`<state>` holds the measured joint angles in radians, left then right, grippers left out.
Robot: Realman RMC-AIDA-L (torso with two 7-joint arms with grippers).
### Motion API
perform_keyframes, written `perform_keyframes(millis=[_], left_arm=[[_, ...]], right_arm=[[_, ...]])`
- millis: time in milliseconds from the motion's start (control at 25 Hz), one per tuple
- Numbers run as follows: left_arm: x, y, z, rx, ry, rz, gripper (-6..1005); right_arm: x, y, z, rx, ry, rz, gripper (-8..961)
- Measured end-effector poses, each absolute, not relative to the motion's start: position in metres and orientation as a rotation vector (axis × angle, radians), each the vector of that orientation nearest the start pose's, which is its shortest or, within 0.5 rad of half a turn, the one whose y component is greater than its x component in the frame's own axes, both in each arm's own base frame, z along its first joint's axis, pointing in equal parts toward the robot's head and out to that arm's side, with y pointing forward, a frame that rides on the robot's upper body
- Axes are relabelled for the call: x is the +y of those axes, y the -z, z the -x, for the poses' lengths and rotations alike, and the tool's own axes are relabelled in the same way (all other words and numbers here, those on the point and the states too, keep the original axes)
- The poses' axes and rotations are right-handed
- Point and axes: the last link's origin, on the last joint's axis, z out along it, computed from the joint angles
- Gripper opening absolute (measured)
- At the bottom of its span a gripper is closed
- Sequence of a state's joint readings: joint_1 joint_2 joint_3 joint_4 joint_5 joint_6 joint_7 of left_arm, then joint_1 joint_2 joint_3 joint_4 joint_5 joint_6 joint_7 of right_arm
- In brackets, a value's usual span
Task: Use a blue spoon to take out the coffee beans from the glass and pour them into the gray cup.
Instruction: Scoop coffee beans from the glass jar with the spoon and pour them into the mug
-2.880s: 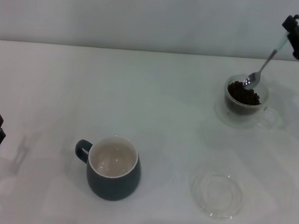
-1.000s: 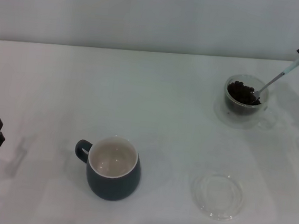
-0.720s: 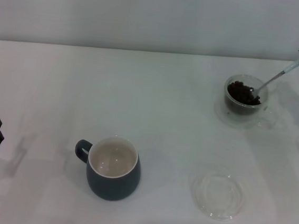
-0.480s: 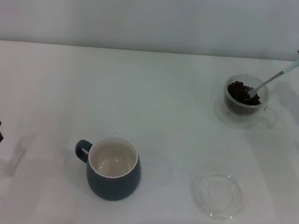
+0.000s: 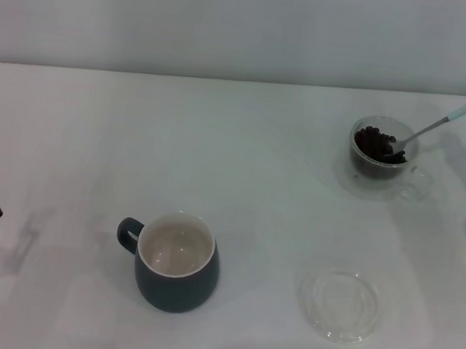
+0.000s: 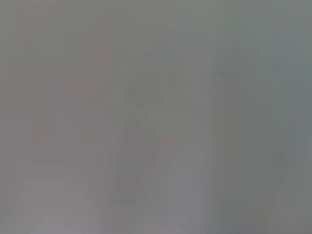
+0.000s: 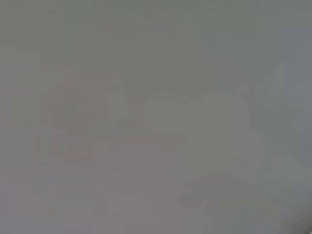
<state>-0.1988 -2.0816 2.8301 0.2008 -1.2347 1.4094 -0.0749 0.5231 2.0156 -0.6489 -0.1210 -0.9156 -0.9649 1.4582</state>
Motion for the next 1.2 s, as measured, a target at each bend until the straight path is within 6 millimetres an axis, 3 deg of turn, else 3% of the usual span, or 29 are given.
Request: perform_keyframes(millis=[440, 800, 1200], left_arm=[[0.233, 0.031, 0.354, -0.520, 0.683, 1.619, 776], [0.234, 0.029, 0.354, -0.519, 0.685, 1.610, 776], [0.236, 0.029, 0.352, -0.512, 0.690, 1.609, 776]], right_arm=[[0.364, -0.040, -0.366, 1.514, -1.346, 1.134, 220], [0.358, -0.051, -0.358, 1.516, -1.497, 1.137, 226], [0.354, -0.044, -0.337, 1.558, -1.587, 1.289, 233]])
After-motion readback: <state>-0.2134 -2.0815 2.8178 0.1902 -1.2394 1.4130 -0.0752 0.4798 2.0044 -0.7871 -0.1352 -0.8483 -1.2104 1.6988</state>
